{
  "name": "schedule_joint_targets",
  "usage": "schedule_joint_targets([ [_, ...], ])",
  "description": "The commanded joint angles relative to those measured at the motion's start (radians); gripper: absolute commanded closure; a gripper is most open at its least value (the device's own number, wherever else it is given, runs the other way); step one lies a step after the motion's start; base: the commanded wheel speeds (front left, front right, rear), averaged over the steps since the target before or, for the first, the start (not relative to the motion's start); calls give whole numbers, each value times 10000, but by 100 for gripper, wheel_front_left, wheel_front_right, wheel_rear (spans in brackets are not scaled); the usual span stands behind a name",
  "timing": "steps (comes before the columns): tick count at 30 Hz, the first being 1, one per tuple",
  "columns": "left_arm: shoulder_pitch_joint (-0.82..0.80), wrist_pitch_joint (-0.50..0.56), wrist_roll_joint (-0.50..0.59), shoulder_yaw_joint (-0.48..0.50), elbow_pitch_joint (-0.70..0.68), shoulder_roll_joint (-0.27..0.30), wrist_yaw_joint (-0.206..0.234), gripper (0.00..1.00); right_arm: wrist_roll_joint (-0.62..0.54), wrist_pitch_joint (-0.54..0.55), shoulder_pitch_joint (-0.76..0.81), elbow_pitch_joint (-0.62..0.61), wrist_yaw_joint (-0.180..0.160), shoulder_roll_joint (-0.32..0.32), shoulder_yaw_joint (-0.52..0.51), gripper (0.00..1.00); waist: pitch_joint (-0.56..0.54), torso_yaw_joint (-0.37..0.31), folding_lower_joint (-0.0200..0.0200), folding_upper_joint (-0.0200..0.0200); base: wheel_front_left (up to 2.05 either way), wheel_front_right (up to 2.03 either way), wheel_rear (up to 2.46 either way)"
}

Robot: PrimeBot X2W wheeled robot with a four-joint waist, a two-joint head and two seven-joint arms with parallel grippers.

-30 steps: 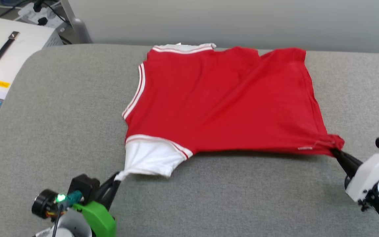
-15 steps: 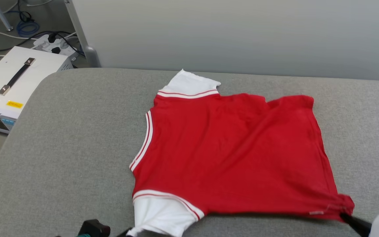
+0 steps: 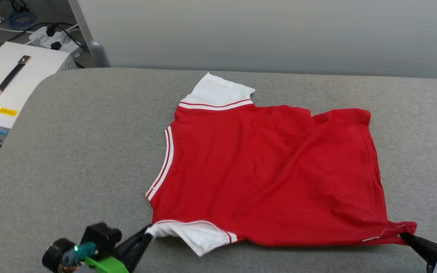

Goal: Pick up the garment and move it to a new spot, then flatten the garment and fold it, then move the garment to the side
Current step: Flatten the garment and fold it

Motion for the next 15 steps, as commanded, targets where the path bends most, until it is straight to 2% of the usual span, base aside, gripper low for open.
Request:
schedule_joint_targets([
  [1,-446,-84,31,143,-26,-39,81,100,-190,159,-181,-170,-7,149,-169,100,298,-74,1,-1,0,0,0],
  [7,-1883,142,130,313,384,-196,-115,100,-970,910,-1055,-562,-7,750,-681,100,928,-214,1,-1,0,0,0],
  [15,-3530,486,236,157,1778,-501,-448,100,-1881,1536,-2420,-111,-7,1248,-719,100,1682,-422,1,-1,0,0,0],
])
